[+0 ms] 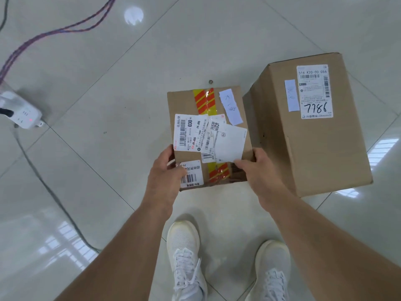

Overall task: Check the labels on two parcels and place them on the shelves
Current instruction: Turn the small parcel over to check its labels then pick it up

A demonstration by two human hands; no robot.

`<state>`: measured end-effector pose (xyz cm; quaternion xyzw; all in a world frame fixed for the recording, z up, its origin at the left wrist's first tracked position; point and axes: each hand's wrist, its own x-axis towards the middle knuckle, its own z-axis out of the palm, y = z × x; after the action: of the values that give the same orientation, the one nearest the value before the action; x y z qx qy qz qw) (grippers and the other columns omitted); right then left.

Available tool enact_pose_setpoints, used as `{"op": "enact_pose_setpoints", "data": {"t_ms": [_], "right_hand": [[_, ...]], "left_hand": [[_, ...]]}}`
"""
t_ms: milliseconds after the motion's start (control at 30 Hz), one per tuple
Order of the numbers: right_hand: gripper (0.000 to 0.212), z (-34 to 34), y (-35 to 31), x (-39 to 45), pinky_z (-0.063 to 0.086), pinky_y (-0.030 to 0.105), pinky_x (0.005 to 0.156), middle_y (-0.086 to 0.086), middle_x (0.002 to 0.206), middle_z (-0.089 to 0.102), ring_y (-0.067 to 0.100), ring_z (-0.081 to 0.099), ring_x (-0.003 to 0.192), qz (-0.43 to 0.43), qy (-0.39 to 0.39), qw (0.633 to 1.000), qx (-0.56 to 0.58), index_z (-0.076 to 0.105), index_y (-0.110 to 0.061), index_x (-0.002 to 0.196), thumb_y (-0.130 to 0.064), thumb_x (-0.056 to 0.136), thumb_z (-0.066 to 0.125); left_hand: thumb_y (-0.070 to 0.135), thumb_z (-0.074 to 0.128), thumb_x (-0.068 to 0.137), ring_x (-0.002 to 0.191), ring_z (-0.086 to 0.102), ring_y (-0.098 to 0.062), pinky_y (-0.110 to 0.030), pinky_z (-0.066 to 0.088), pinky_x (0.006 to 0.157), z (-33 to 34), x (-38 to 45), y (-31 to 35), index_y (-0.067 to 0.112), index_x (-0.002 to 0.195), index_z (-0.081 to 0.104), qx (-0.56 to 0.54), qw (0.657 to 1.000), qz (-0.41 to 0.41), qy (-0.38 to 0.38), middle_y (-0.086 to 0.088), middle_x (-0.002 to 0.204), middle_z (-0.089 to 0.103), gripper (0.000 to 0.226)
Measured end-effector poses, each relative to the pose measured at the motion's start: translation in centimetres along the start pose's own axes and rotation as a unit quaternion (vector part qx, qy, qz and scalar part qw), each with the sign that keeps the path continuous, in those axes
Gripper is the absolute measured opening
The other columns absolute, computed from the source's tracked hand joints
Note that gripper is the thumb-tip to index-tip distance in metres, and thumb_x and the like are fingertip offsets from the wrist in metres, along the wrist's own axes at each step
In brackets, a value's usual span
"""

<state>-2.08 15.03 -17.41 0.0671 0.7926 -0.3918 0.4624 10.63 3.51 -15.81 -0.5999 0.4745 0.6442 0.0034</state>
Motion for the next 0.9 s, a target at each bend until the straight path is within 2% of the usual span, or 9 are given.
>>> {"op": "enact_pose_setpoints", "data": {"t_ms": [100,267,500,633,700,733,800,833,900], "right_hand": [[0.024,0.1,0.2,0.2,0.041,0.02,0.06,-0.007,0.091,0.057,0.004,0.052,0.078,-0.005,-0.01,1.0,-0.003,0.048,-0.018,0.11,-0.012,0.088,0.057],[0.023,0.1,0.1,0.4,0.041,0.019,0.061,-0.008,0.089,0.057,0.003,0.053,0.077,-0.011,-0.014,1.0,-0.01,0.046,-0.021,0.104,-0.011,0.088,0.057],[0.03,0.4,0.1,1.1,0.043,0.02,0.063,-0.004,0.097,0.059,0.014,0.055,0.09,-0.009,-0.014,0.999,-0.033,0.049,-0.017,0.117,-0.013,0.088,0.057],[0.039,0.6,0.3,1.8,0.042,0.021,0.06,-0.003,0.101,0.059,0.014,0.056,0.088,-0.001,-0.022,0.997,-0.072,0.049,-0.022,0.124,-0.012,0.087,0.055],[0.051,0.9,0.4,2.1,0.05,0.029,0.069,0.001,0.111,0.058,0.018,0.057,0.095,-0.009,-0.012,0.993,-0.113,0.046,-0.025,0.131,-0.013,0.083,0.057],[0.061,1.1,0.5,2.2,0.051,0.036,0.081,0.004,0.122,0.054,0.022,0.055,0.106,-0.014,0.004,0.991,-0.131,0.041,-0.026,0.137,-0.015,0.08,0.059],[0.079,1.2,0.4,2.3,0.042,0.042,0.101,0.009,0.141,0.037,0.028,0.043,0.126,0.0,0.07,0.988,-0.136,0.025,-0.02,0.146,-0.02,0.077,0.064],[0.084,1.2,0.3,2.2,0.039,0.041,0.102,0.011,0.145,0.032,0.028,0.04,0.128,0.023,0.106,0.987,-0.118,0.021,-0.015,0.147,-0.024,0.077,0.066],[0.077,1.2,0.2,1.9,0.042,0.038,0.087,0.013,0.134,0.044,0.028,0.05,0.111,0.093,0.144,0.983,-0.058,0.03,-0.007,0.139,-0.031,0.076,0.067]], "left_hand": [[-0.01,0.046,0.082,0.104,0.063,-0.018,-0.029,0.055,0.072,-0.2,0.1,-0.3,0.027,0.134,0.047,-0.004,1.0,-0.007,0.009,0.005,0.116,0.061,0.063],[-0.011,0.047,0.082,0.105,0.062,-0.019,-0.027,0.053,0.069,-0.3,0.3,-0.7,0.026,0.132,0.046,-0.015,1.0,-0.014,0.013,0.013,0.102,0.06,0.063],[-0.009,0.049,0.083,0.099,0.06,-0.016,-0.023,0.05,0.063,-0.2,1.1,-1.0,0.026,0.126,0.046,0.011,1.0,-0.018,0.022,0.017,0.097,0.057,0.055],[0.006,0.058,0.084,0.096,0.062,-0.016,-0.038,0.054,0.083,0.3,1.1,-2.3,0.019,0.12,0.045,0.032,0.997,-0.07,0.017,0.004,0.108,0.061,0.041],[0.016,0.061,0.084,0.098,0.061,-0.019,-0.04,0.053,0.086,0.5,0.8,-3.0,0.018,0.127,0.04,0.057,0.993,-0.1,0.007,-0.001,0.109,0.061,0.048],[0.02,0.061,0.085,0.103,0.06,-0.022,-0.041,0.051,0.087,0.7,0.6,-3.2,0.019,0.134,0.033,0.071,0.991,-0.111,0.003,-0.003,0.114,0.061,0.057],[0.027,0.061,0.084,0.123,0.049,-0.03,-0.045,0.043,0.1,0.8,0.7,-3.4,0.022,0.147,0.011,0.108,0.987,-0.113,0.029,-0.008,0.137,0.048,0.081],[0.029,0.062,0.084,0.133,0.039,-0.031,-0.046,0.036,0.106,0.6,0.9,-3.1,0.023,0.149,0.001,0.131,0.984,-0.099,0.061,-0.01,0.149,0.033,0.089],[0.03,0.062,0.082,0.143,0.023,-0.028,-0.045,0.027,0.11,0.2,1.7,-2.2,0.022,0.149,-0.004,0.182,0.976,-0.038,0.117,-0.006,0.159,0.01,0.094]]}}
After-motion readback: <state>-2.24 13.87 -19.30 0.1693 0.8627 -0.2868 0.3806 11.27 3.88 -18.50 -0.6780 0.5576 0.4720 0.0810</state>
